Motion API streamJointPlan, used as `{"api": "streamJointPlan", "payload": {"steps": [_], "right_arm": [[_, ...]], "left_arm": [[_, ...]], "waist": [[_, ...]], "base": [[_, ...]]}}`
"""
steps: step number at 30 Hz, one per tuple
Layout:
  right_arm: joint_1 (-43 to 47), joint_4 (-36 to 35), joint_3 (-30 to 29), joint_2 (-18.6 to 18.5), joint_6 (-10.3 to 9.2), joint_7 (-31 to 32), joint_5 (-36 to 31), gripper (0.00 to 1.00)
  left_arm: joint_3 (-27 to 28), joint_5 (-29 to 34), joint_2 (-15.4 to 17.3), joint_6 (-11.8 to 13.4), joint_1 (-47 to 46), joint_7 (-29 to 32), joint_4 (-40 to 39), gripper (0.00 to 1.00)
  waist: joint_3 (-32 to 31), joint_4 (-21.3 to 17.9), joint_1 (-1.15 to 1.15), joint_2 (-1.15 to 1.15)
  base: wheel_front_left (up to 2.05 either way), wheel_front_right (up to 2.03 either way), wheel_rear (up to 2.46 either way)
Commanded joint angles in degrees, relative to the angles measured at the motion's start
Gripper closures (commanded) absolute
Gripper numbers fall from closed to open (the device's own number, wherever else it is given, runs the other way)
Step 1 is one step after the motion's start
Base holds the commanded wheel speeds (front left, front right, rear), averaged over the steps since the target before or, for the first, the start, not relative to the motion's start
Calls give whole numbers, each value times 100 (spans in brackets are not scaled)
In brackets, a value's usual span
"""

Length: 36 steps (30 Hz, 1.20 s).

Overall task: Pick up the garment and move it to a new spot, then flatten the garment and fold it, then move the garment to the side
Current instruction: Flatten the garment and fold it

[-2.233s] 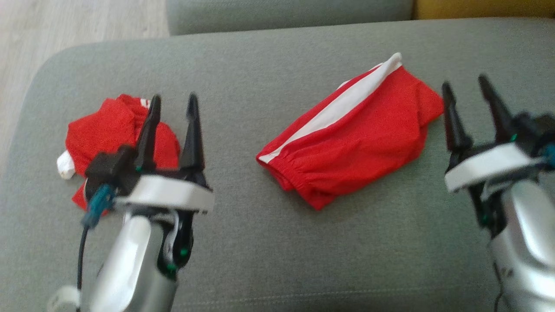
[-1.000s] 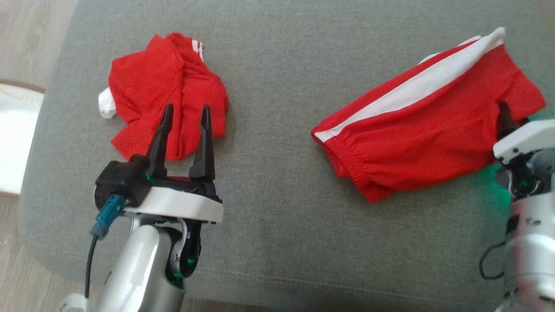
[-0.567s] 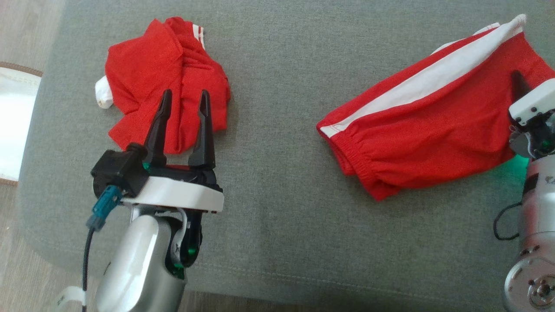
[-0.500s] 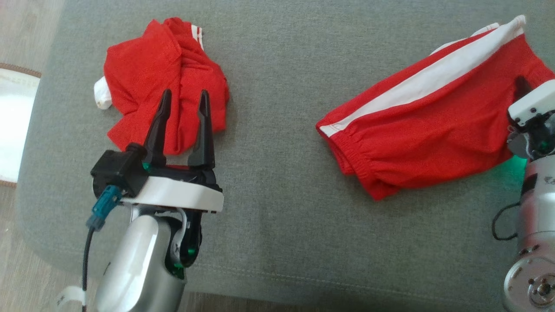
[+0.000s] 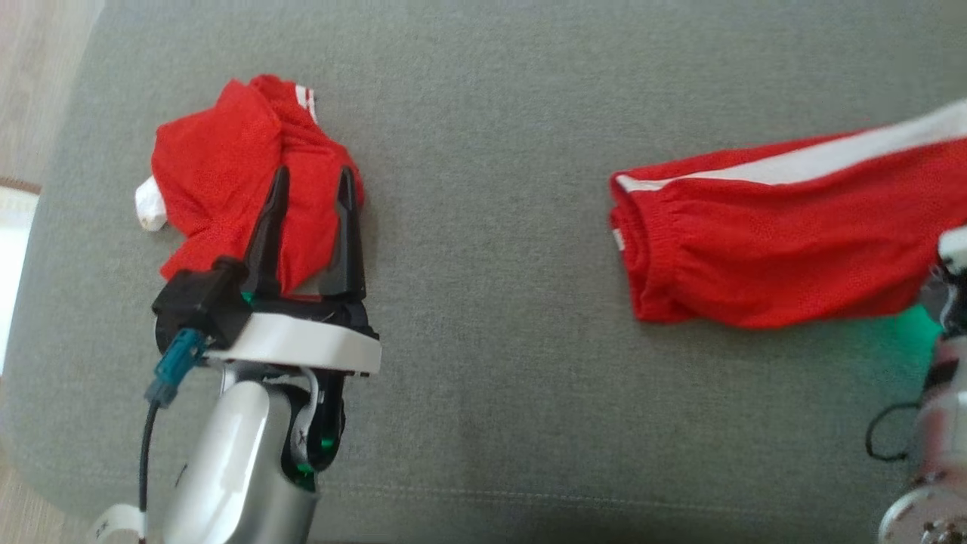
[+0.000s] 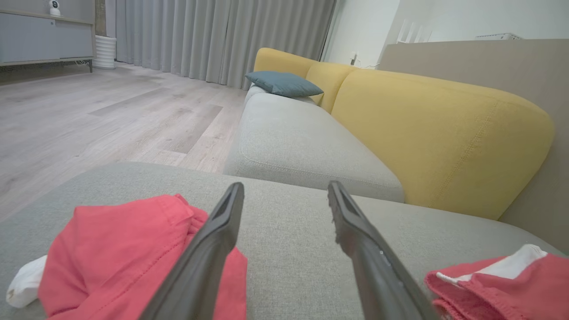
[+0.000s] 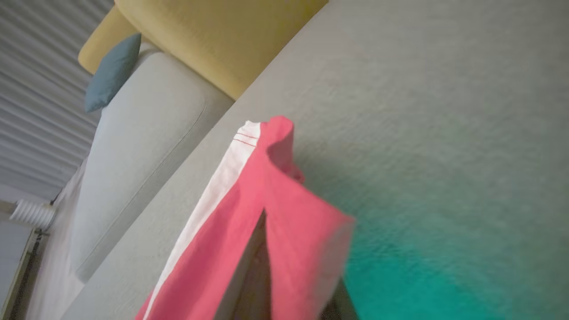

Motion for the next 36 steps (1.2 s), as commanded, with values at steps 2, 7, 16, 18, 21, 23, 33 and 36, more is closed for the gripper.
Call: {"api": "streamJointPlan", "payload": {"steps": [2,7,16,18,21,23,33,36], "right_arm": [[162,-422,-270,60,37,-245,-226,100],[440,-823,-813,221,37,-270,-455,100],[424,-606,-419,238,37,-479,-381,100],[397,-575,-200,239,37,-555,-296,100],[364,-543,388,239,37,-655,40,100],[406,-566,910,239,37,-724,349,100],[1106,-1272,3378,240,37,-878,2027,100],[1399,-1575,4009,240,37,-893,2408,100]], "left_arm": [[231,43,46,17,33,-30,-158,0],[243,29,46,18,165,-30,-150,0],[223,32,46,12,310,-30,-150,0],[237,37,46,4,345,-30,-133,0],[271,47,46,-2,403,-30,-110,0],[295,38,46,-2,450,-30,-95,0],[304,43,46,-16,623,-30,-49,0],[306,30,46,-17,683,-30,-42,0]], "waist": [[-194,-126,0,0],[-393,-182,0,0],[-561,-214,0,0],[-616,-219,0,0],[-714,-244,0,0],[-792,-263,0,0],[-1144,-259,0,0],[-1230,-226,0,0]], "base": [[0,0,0],[0,0,0],[0,0,0],[0,0,0],[0,0,0],[0,0,0],[0,0,0],[0,0,0]]}}
